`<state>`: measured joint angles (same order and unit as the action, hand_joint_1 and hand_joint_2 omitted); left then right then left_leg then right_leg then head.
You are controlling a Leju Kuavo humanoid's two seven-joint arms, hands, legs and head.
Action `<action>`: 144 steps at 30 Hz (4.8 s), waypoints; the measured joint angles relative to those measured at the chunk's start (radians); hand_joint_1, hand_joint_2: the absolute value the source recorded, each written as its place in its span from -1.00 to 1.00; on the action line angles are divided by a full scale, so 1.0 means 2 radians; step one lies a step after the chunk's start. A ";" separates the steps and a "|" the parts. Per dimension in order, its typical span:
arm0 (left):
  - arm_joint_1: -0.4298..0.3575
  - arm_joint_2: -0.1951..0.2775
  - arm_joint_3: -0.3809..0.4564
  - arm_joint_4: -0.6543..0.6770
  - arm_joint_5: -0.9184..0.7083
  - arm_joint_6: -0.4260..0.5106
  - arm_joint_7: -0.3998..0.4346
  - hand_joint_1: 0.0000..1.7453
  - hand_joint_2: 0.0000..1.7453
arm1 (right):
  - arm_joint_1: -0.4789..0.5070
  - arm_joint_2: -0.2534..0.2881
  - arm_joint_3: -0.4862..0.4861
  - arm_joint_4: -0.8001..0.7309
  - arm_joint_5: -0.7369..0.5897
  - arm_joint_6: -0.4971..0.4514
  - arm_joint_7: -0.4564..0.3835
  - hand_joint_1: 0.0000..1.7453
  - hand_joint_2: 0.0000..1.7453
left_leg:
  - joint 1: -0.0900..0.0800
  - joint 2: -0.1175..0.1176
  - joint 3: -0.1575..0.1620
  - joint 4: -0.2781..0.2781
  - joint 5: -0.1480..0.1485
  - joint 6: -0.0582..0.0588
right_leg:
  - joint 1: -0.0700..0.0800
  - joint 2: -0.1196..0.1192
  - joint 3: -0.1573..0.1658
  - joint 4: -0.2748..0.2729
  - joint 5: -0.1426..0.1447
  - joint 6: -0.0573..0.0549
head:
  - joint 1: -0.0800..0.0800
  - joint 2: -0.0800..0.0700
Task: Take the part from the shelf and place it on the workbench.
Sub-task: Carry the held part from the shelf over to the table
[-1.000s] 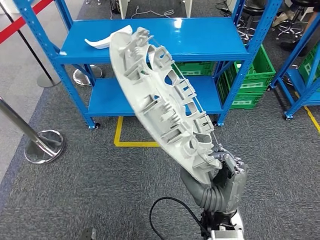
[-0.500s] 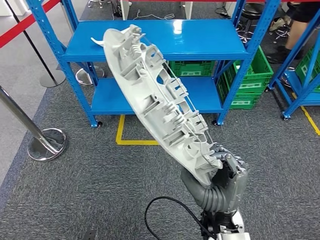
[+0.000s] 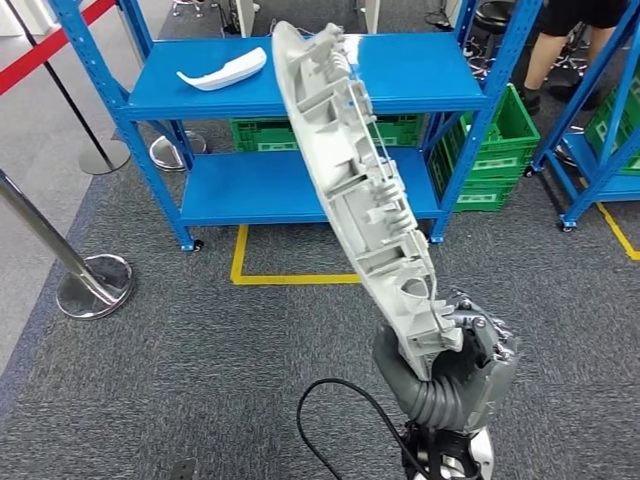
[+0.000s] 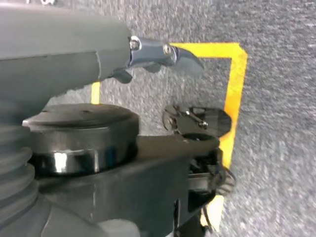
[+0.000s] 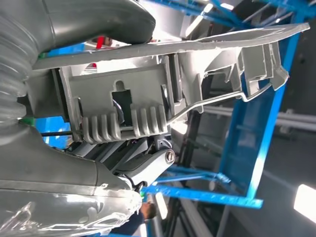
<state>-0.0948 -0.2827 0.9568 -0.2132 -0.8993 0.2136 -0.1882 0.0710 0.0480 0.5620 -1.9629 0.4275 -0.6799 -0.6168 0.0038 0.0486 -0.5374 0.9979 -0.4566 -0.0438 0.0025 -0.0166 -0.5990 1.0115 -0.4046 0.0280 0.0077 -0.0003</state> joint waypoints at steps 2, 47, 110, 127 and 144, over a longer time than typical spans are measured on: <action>0.000 0.000 -0.006 0.000 -0.007 0.002 0.009 -1.00 1.00 | 0.000 0.000 0.000 0.000 0.002 0.000 0.003 1.00 1.00 | -0.001 -0.007 -0.004 -0.004 0.001 0.010 | 0.000 -0.009 -0.003 0.002 0.001 0.005 | 0.000 0.000; 0.002 0.000 -0.014 0.000 -0.021 0.012 0.018 -1.00 1.00 | 0.029 0.019 -0.011 -0.014 0.028 0.000 -0.030 1.00 1.00 | -0.002 -0.083 -0.034 -0.001 0.031 0.014 | -0.007 0.053 0.020 0.008 -0.031 0.007 | 0.001 0.000; 0.001 0.011 -0.026 0.000 -0.031 0.015 0.000 -1.00 1.00 | 0.056 0.029 -0.026 -0.033 0.018 0.000 -0.038 1.00 1.00 | 0.003 -0.095 -0.040 0.005 0.024 0.014 | -0.003 0.041 0.018 0.003 -0.027 0.003 | 0.005 0.000; 0.002 0.012 -0.026 0.000 -0.031 0.019 0.001 -1.00 1.00 | 0.055 0.029 -0.025 -0.033 0.015 0.000 -0.038 1.00 1.00 | 0.001 -0.012 -0.036 0.007 0.016 0.022 | -0.003 -0.037 0.024 0.020 -0.052 0.017 | 0.000 0.000; 0.002 0.012 -0.026 0.000 -0.032 0.019 0.002 -1.00 1.00 | 0.054 0.029 -0.025 -0.033 0.017 0.000 -0.037 1.00 1.00 | 0.001 -0.054 -0.064 0.050 -0.007 0.004 | -0.005 0.021 0.018 -0.002 -0.022 -0.005 | -0.003 0.000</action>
<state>-0.0903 -0.2589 0.9056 -0.2132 -0.9640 0.2520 -0.1843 0.1784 0.1057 0.5123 -2.0285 0.4620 -0.6805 -0.6908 0.0060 -0.0592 -0.6663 1.0978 -0.4708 -0.0358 -0.0073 0.0250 -0.5635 1.0069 -0.4483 0.0175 0.0012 -0.0004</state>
